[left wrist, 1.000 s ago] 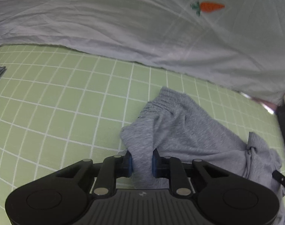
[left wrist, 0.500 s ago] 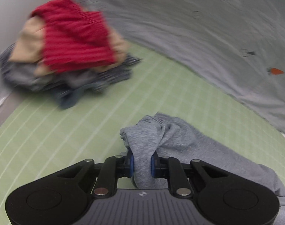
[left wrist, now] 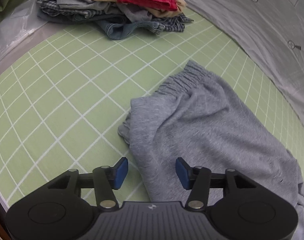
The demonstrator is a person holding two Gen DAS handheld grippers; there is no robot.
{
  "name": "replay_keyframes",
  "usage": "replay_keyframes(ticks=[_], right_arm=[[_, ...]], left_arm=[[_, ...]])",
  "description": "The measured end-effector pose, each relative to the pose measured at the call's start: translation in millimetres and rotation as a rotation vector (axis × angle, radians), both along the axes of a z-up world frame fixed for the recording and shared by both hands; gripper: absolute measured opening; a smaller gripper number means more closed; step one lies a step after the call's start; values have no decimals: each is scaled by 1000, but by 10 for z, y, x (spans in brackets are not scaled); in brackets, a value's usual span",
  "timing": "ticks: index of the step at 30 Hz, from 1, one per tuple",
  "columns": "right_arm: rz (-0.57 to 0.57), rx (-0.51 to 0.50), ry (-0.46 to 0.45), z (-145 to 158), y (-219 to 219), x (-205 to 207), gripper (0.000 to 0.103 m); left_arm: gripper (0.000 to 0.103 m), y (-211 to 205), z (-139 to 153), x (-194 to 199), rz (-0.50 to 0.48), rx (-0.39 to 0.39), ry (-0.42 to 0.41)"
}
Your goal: Fold clothes
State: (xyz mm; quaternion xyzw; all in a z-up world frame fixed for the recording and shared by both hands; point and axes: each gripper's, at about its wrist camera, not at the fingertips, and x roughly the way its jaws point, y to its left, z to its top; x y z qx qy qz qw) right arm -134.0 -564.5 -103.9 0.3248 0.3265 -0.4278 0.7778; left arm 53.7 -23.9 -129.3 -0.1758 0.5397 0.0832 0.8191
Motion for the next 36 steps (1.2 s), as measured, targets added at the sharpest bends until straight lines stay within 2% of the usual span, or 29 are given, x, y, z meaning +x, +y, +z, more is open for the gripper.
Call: replay_keyframes(ticks=[5, 7, 8, 10, 11, 13, 15, 17, 18, 19, 20, 21, 22, 27, 30, 32, 33, 35, 36], right_arm=[[39, -6, 26, -49, -70, 64, 80], [55, -9, 36, -69, -98, 89, 75], [63, -10, 42, -79, -112, 102, 70], [79, -12, 52, -99, -140, 127, 35], [87, -13, 57, -109, -154, 140, 29], [175, -9, 51, -78, -73, 260, 19], [259, -9, 57, -51, 53, 402, 19], [259, -30, 102, -50, 141, 512, 20], [259, -40, 125, -50, 185, 566, 28], [237, -41, 140, -52, 200, 586, 40], [190, -33, 144, -56, 183, 566, 48], [142, -24, 149, -59, 166, 545, 61], [107, -6, 141, -67, 148, 512, 66], [75, 95, 46, -104, 141, 348, 66], [122, 77, 39, -119, 217, 376, 67], [162, 51, 58, -122, 233, 449, 64], [189, 39, 76, -121, 222, 508, 61], [241, 25, 97, -118, 188, 627, 46], [264, 35, 83, -115, 149, 686, 33]], left_arm=[[56, -24, -69, 52, 5, 7, 24], [56, -46, -90, 82, -7, 16, 32], [53, -64, -95, 97, -18, 22, 34], [39, -117, -92, 116, -55, 32, 34], [27, -145, -92, 126, -76, 35, 35], [23, -197, -99, 138, -99, 52, 37], [23, -223, -100, 148, -110, 71, 35], [23, -221, -102, 168, -109, 76, 37], [23, -214, -103, 179, -106, 74, 37], [23, -207, -103, 184, -103, 71, 37], [23, -200, -104, 189, -99, 68, 36], [24, -195, -104, 195, -97, 66, 36], [24, -202, -104, 205, -102, 70, 38], [27, -238, -105, 253, -127, 86, 46], [33, -245, -111, 269, -130, 84, 43], [33, -248, -116, 274, -128, 88, 40], [33, -245, -118, 275, -125, 89, 39], [33, -241, -121, 279, -120, 90, 36], [33, -238, -121, 278, -114, 89, 35]])
